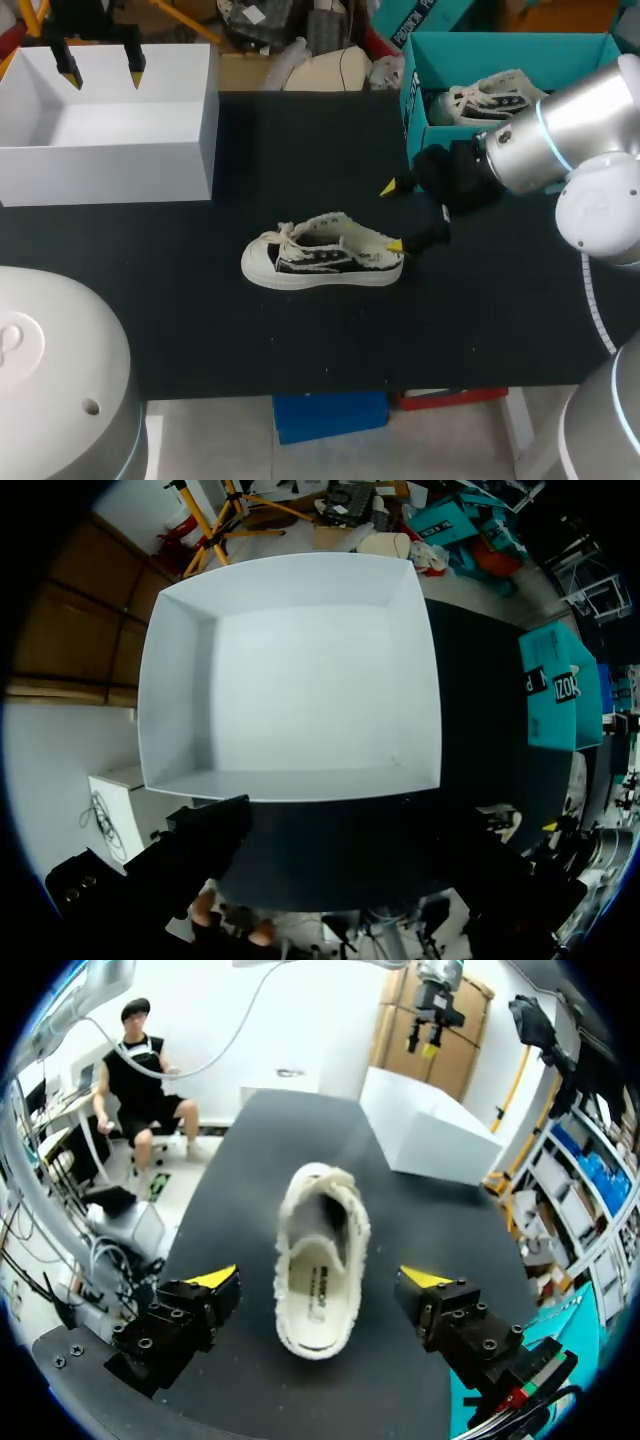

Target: Take the shoe out of the shoebox, open the shoe tongue, remove and reinsert the insole, then place the shoe into the shoebox

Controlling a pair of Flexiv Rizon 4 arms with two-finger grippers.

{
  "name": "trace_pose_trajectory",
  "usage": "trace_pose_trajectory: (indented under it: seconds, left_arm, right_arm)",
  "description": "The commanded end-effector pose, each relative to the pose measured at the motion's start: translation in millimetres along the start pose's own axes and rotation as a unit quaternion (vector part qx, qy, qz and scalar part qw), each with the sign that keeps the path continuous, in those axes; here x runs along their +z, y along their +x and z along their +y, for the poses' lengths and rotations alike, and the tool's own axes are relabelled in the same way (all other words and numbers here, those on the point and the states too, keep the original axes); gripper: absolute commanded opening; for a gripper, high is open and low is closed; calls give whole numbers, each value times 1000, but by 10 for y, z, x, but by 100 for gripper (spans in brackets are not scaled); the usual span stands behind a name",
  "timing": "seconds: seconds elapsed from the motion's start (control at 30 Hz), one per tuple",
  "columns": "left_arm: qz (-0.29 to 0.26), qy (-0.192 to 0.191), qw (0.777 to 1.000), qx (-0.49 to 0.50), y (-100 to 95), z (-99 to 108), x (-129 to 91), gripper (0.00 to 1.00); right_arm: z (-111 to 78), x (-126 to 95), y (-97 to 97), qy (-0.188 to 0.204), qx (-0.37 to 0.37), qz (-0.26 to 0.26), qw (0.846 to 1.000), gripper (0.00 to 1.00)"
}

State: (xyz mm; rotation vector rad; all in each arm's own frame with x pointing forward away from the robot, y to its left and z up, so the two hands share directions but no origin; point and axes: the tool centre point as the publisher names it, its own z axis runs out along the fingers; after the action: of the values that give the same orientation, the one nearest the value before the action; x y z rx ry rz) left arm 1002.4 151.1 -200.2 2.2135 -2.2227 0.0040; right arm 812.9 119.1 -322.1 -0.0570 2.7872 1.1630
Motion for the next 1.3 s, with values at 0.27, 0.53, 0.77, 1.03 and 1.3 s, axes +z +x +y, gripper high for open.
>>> trace_pose_trajectory:
  seconds: [0.27,0.53,0.77,1.03,1.3]
  left_arm:
    - [-2,-1,1000,-1,6,5,-3,100]
    - [-2,-1,1000,-1,6,5,-3,100]
    - [-2,-1,1000,-1,6,5,-3,100]
    - [-2,-1,1000,-1,6,5,-3,100]
    - [-2,-1,1000,-1,6,5,-3,100]
  right_arm:
    - [-388,248,2,-53,29,-4,998,100]
    - [-518,372,-38,-69,43,-3,997,100]
    - [-594,476,-53,-80,51,4,995,100]
    - [-665,608,-42,-89,63,7,994,100]
    - [-691,737,-47,-100,69,14,993,100]
